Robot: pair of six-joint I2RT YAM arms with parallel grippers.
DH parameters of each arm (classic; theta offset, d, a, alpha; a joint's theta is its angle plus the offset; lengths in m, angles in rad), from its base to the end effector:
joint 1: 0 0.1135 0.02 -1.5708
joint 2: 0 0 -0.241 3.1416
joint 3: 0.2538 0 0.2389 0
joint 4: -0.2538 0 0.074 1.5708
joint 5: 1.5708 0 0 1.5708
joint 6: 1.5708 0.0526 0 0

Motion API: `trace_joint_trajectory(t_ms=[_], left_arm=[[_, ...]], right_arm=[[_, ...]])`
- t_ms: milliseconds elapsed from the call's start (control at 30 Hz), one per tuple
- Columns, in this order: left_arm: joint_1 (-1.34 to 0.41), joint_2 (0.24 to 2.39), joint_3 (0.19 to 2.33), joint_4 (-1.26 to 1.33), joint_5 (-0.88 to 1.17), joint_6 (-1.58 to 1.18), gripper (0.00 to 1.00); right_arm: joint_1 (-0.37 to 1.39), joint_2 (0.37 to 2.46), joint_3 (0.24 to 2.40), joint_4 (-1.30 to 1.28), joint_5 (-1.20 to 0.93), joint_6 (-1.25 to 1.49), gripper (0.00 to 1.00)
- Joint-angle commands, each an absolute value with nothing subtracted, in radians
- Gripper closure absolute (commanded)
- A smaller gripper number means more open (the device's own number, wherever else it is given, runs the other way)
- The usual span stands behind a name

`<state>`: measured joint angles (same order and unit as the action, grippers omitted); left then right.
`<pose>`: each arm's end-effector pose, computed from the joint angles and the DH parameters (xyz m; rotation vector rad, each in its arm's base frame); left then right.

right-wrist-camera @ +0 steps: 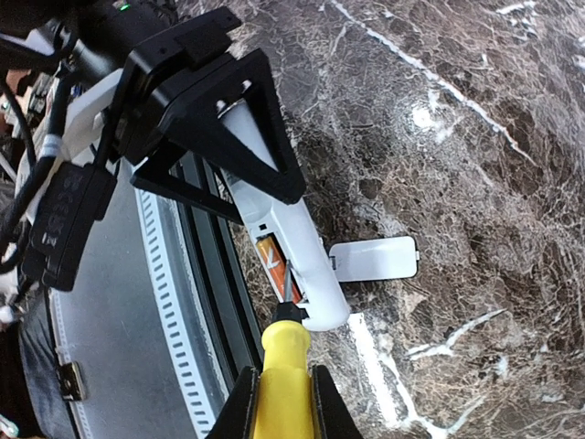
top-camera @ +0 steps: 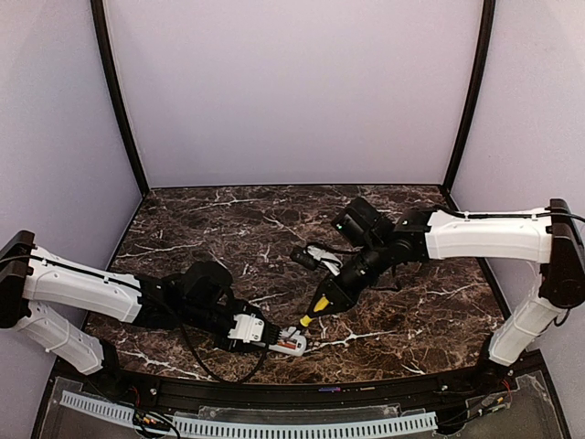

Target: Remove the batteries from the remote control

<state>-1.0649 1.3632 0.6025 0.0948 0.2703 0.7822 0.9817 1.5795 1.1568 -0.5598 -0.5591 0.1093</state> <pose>0.1221 -0.2493 0.1563 1.8781 1.2338 -0.4554 0.1565 0.2844 0.2157 -1.3622 2.3631 1.0940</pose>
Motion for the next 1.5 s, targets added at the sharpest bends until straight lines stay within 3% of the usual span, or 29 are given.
trace_joint_trajectory(t_ms=[0,267,667,1467], left_arm=[[-1.063,1.317,0.644,0.264,0.247,0.784,1.0],[-1.062,1.319,0.647,0.258,0.242,0.784,1.0],[-1.062,1.312,0.651,0.233,0.29,0.768,1.0],[-1.062,1.338,0.655,0.239,0.195,0.794,1.0]], right_arm=[[0.996,1.623,1.128,-0.511,-0.569,0.263,1.0],[0.996,1.61,1.135,-0.531,-0.504,0.267,1.0],[1.005,1.571,1.174,-0.697,-0.448,0.039,1.0],[1.013,1.54,1.208,-0.877,-0.277,0.125,1.0]])
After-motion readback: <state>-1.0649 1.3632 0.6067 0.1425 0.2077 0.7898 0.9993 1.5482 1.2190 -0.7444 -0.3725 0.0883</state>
